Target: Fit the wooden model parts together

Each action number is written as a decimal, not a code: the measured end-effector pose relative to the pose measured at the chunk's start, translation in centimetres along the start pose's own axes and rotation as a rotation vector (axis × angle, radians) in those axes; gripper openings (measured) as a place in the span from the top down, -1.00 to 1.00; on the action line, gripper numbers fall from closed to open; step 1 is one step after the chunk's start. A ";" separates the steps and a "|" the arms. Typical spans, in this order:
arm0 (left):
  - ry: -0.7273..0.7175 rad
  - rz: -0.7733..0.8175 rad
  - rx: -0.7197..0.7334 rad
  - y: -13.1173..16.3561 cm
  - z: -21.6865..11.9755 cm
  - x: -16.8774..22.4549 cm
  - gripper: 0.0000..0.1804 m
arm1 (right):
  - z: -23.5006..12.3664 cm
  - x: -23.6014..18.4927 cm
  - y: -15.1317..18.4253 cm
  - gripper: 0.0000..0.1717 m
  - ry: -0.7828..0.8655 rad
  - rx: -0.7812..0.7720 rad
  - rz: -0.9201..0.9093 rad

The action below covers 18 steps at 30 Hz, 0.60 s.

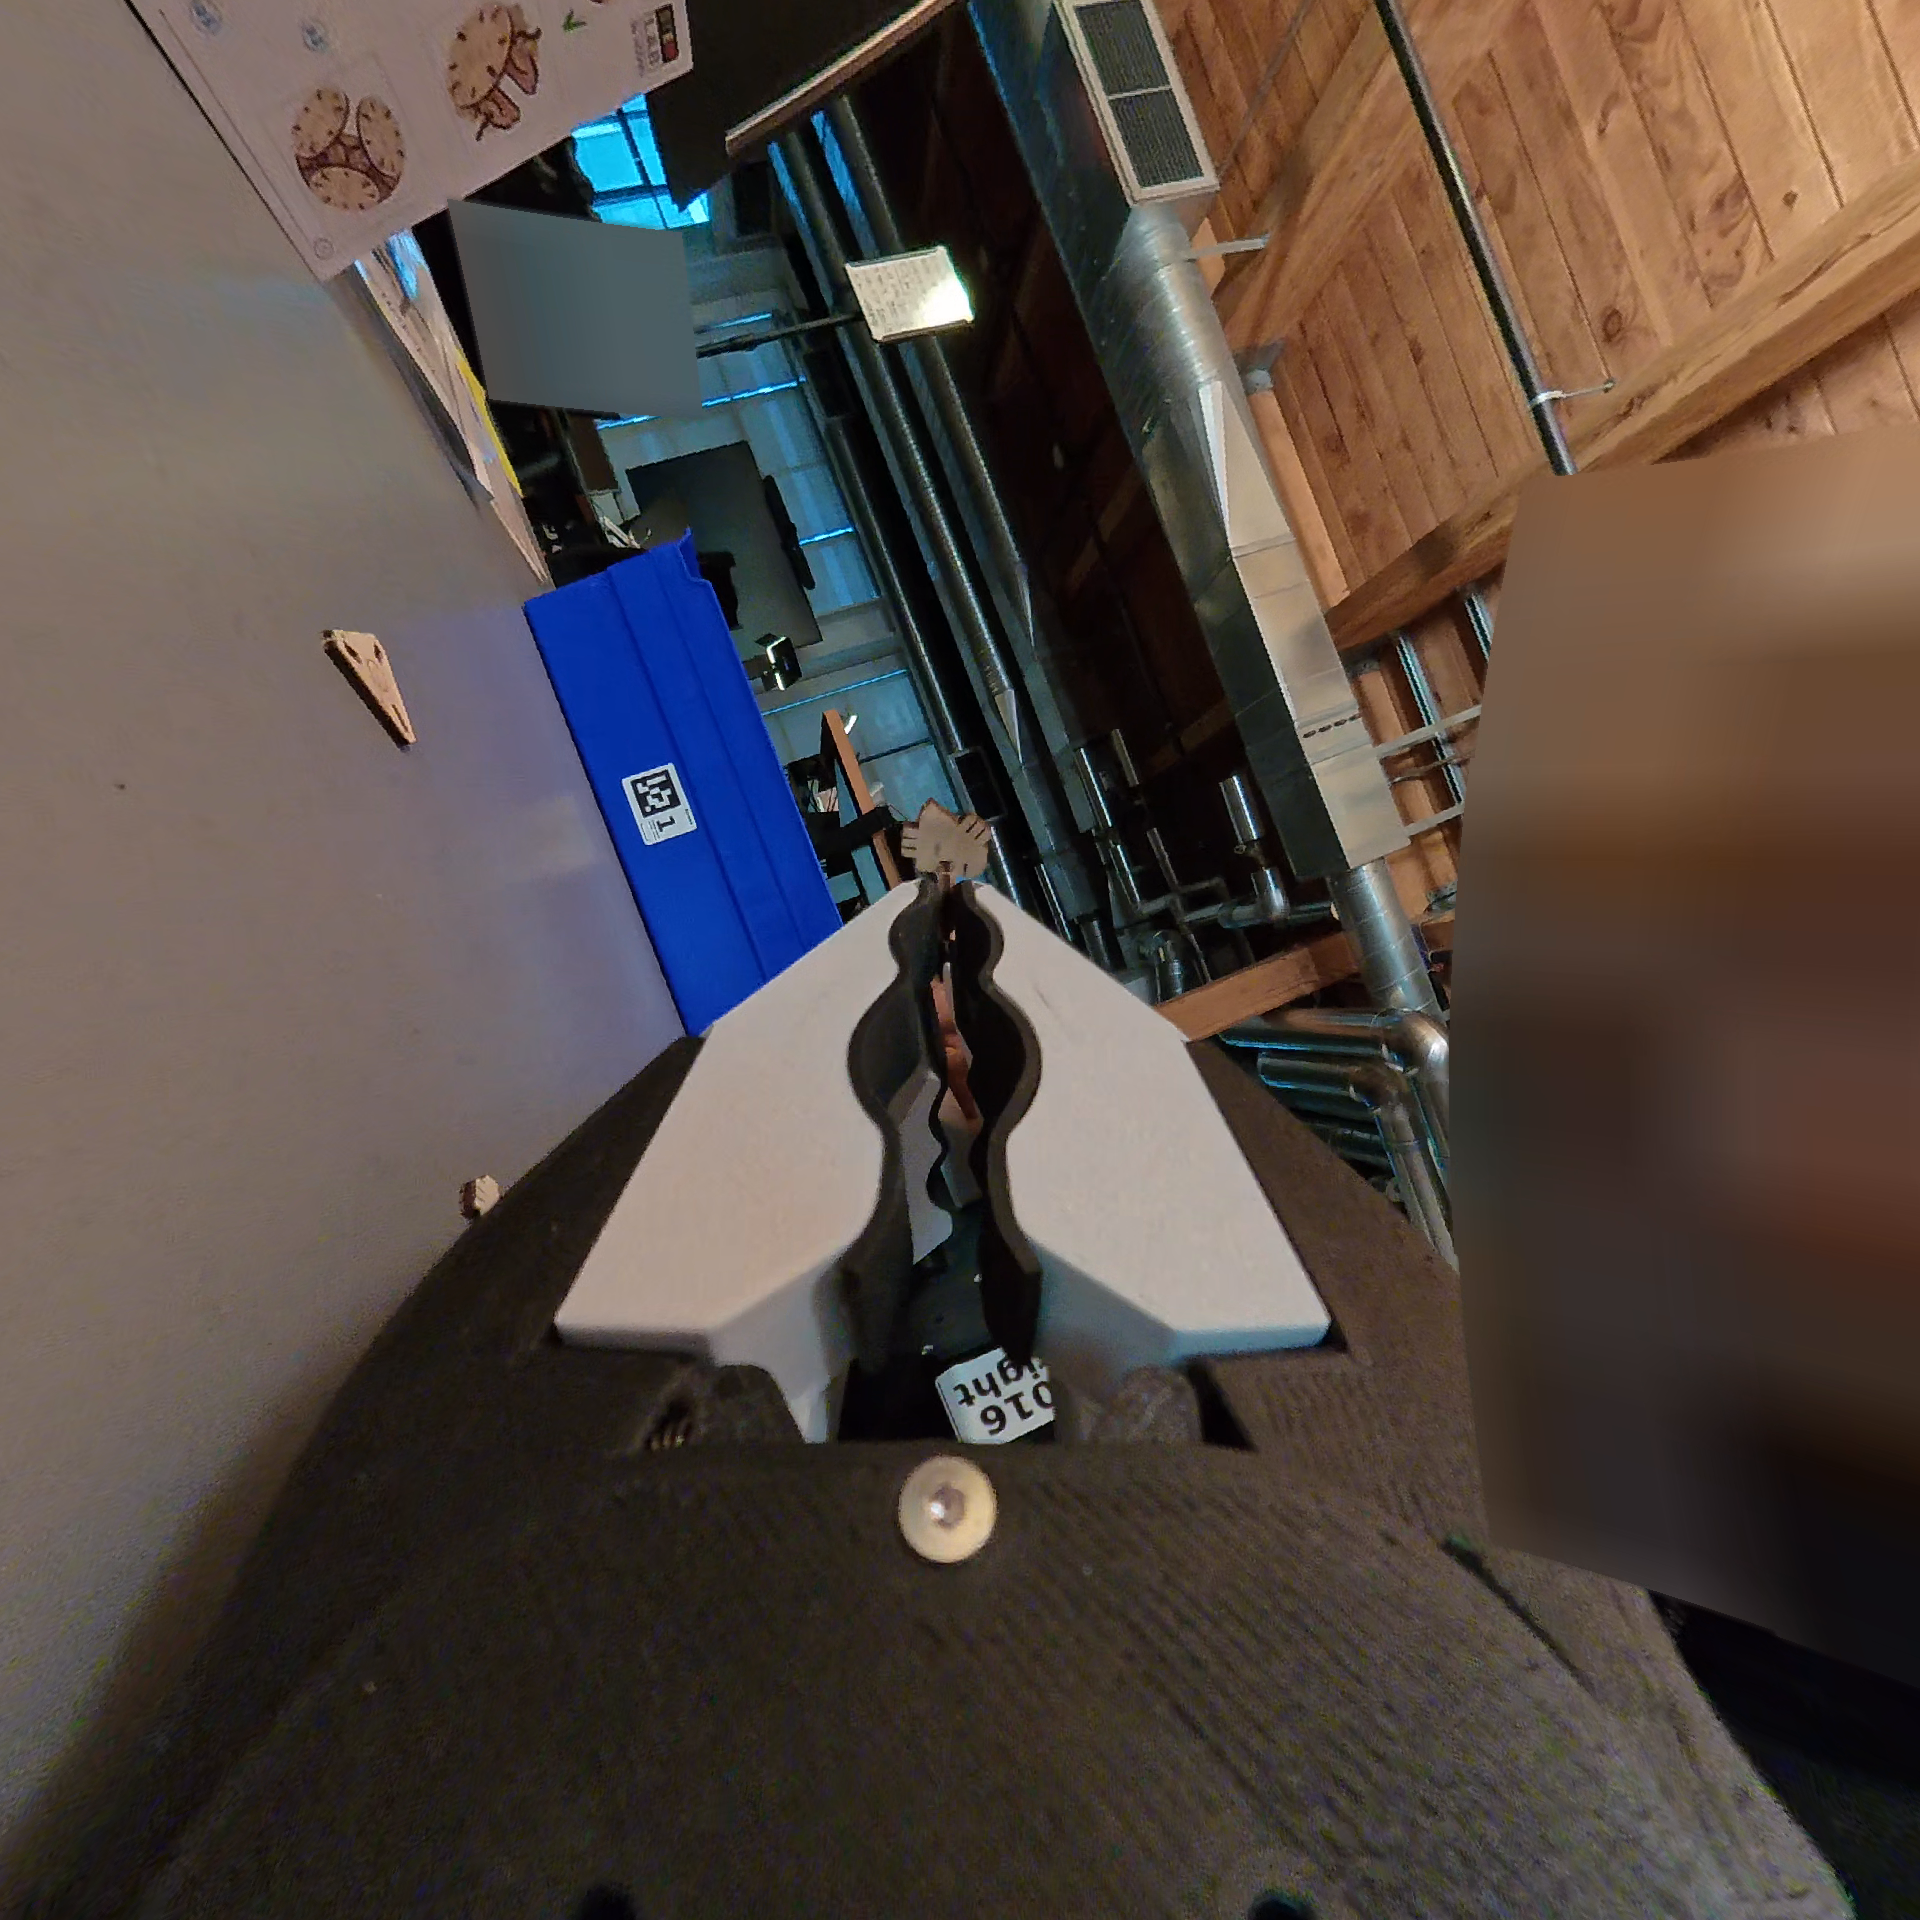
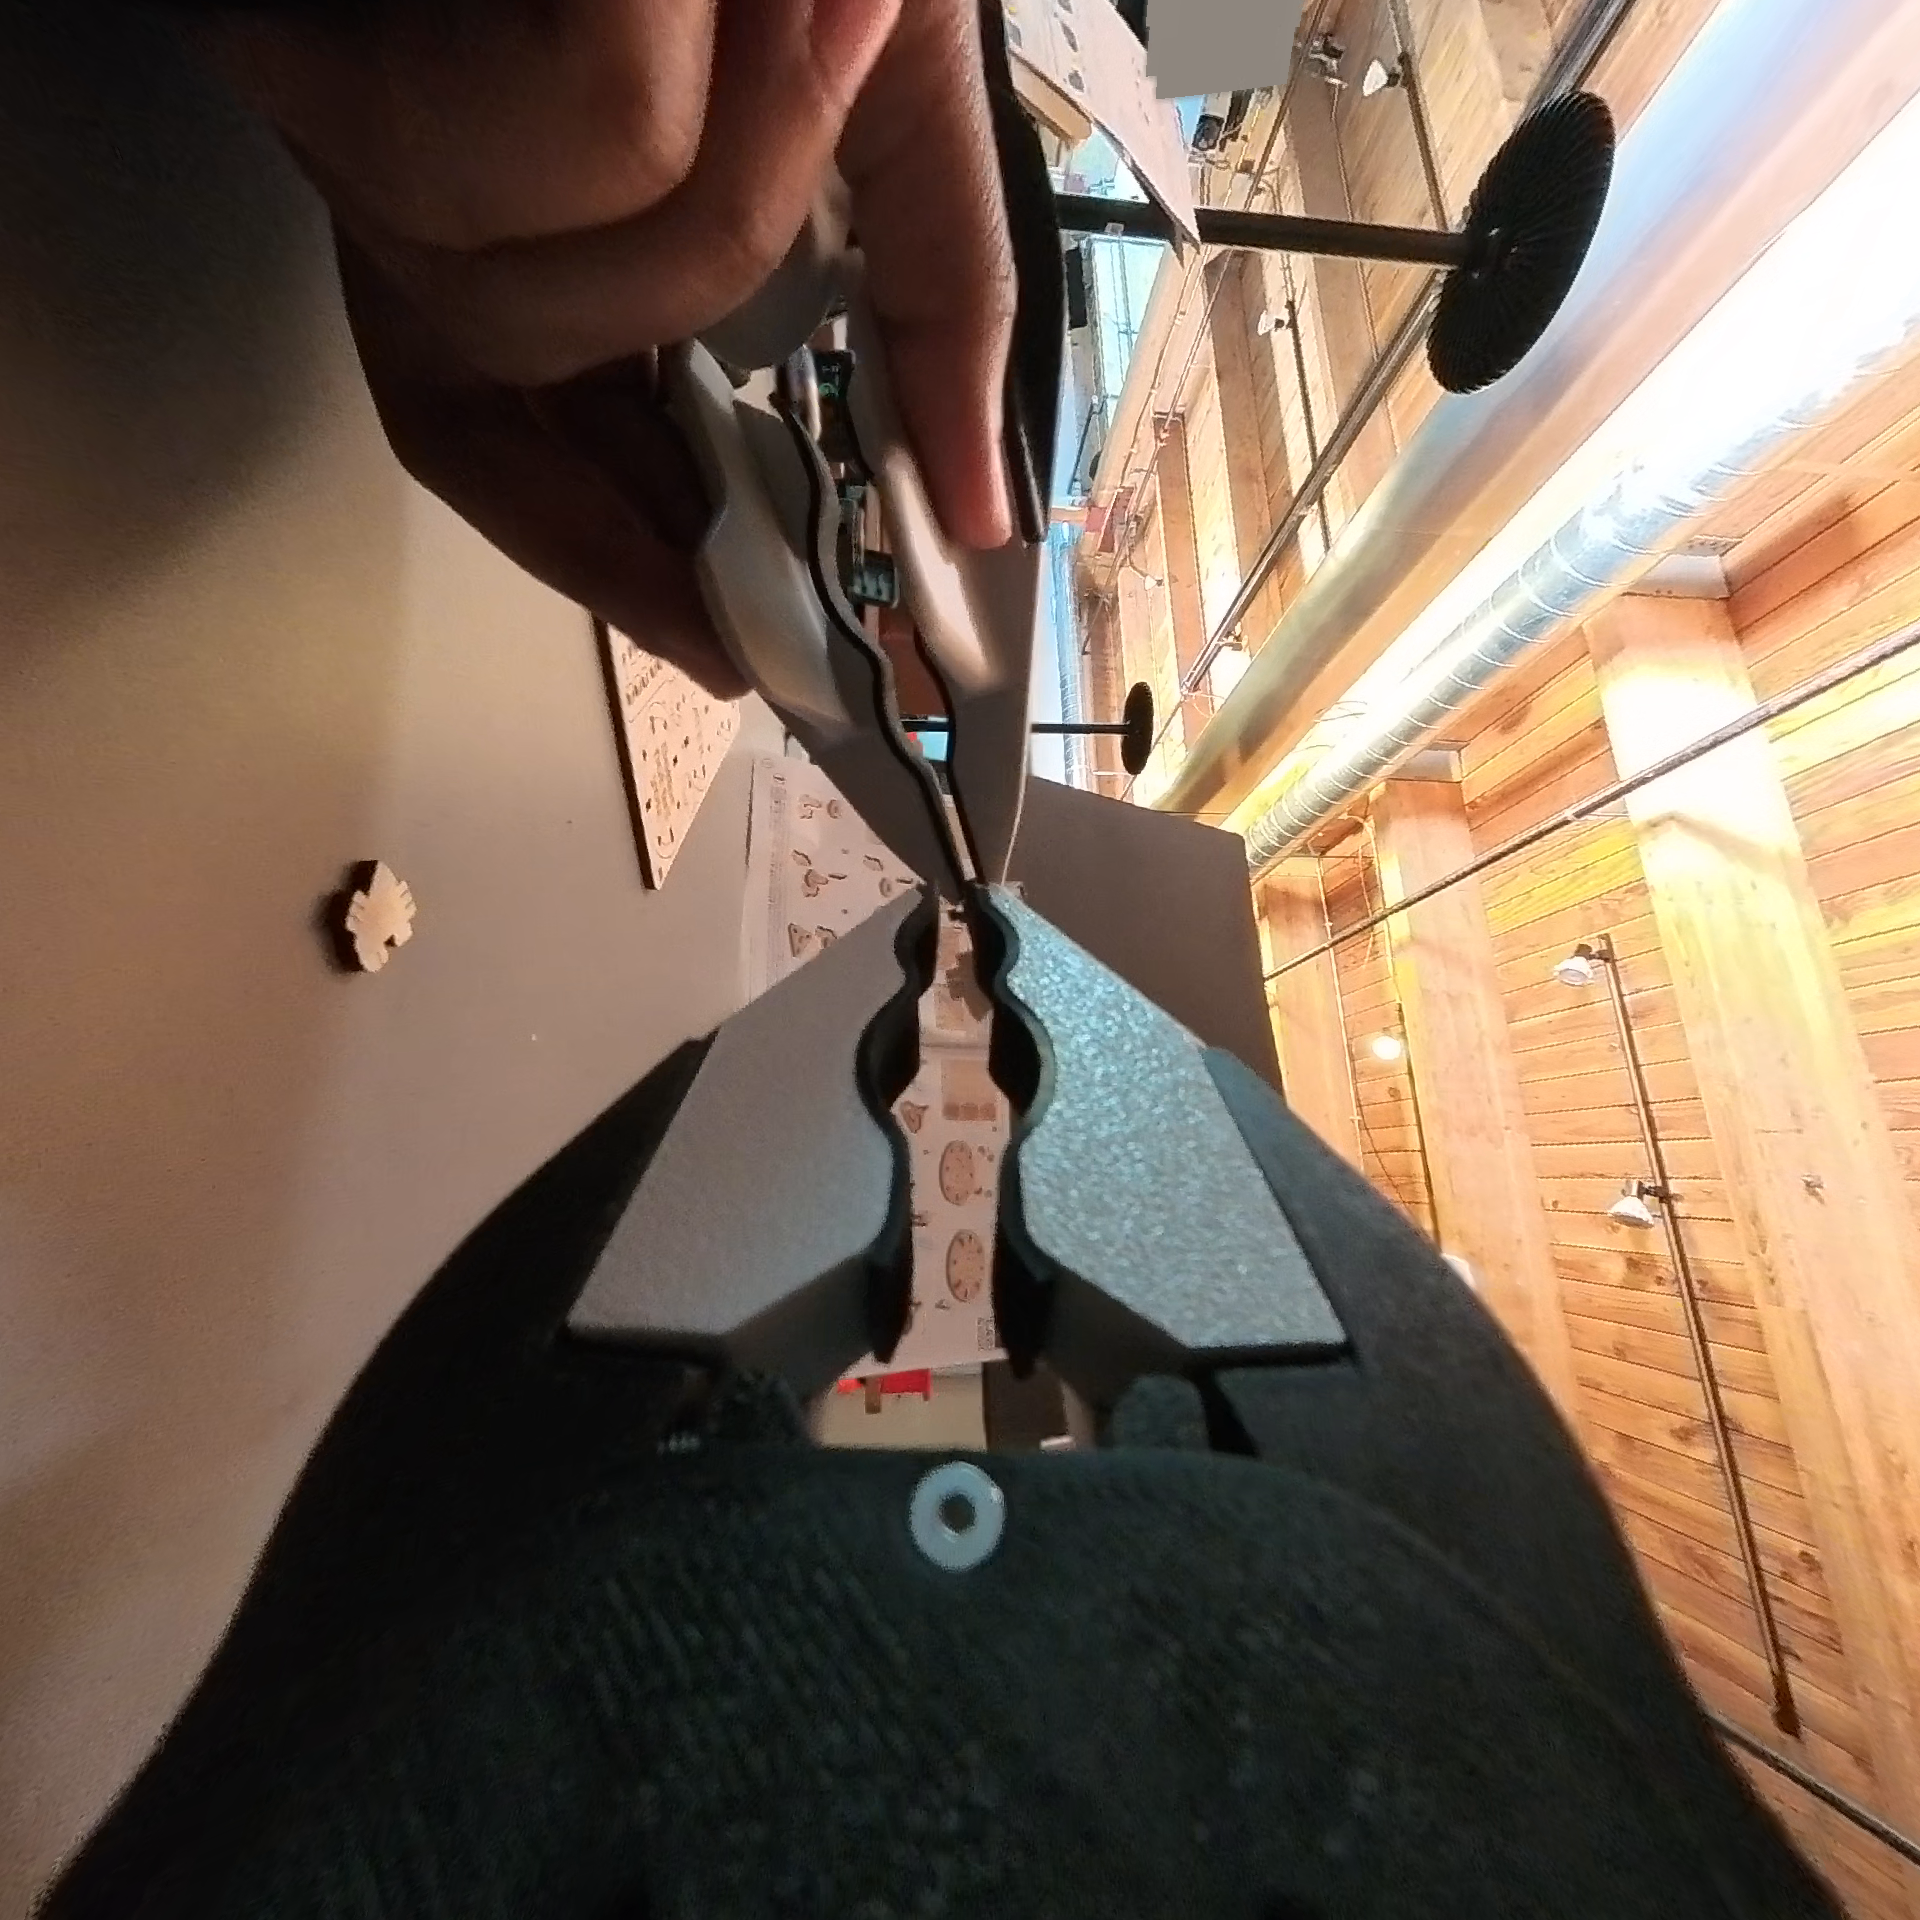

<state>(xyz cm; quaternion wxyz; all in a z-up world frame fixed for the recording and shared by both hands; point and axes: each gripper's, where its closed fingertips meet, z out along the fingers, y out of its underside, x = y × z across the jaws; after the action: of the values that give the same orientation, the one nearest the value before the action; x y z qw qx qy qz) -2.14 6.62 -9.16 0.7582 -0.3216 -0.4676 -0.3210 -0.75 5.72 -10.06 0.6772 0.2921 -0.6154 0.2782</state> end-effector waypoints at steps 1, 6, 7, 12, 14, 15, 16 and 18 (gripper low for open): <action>-0.001 0.000 0.000 0.0 0.0 0.0 1.00 | 0.0 0.0 0.0 0.95 0.000 0.002 -0.003; 0.003 -0.005 0.002 0.0 0.0 0.1 1.00 | 0.0 0.2 0.5 0.91 0.000 -0.014 -0.004; 0.000 -0.004 -0.001 0.1 0.0 0.1 1.00 | 0.0 0.2 0.6 0.92 0.001 -0.017 -0.013; -0.001 -0.009 -0.022 0.5 0.1 0.0 1.00 | -0.3 0.3 0.5 1.00 0.022 -0.003 -0.054; 0.002 0.000 -0.040 0.5 0.0 0.1 0.92 | -0.4 0.5 0.4 1.00 0.033 0.009 -0.055; -0.008 0.008 -0.042 0.3 -0.1 0.0 0.76 | -0.5 0.7 0.5 1.00 0.038 0.017 -0.044; -0.019 0.022 -0.035 -0.1 -0.4 -0.1 0.65 | -0.5 0.8 0.5 1.00 0.035 0.032 -0.022; -0.038 0.065 -0.015 -1.7 -1.1 0.0 0.55 | -0.8 1.0 0.5 1.00 0.024 0.082 0.010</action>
<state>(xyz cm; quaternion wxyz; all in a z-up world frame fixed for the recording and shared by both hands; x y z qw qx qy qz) -2.92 4.71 -9.23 0.7569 -0.3483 -0.4686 -0.2936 -0.49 6.72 -9.09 0.6708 0.3132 -0.5966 0.3099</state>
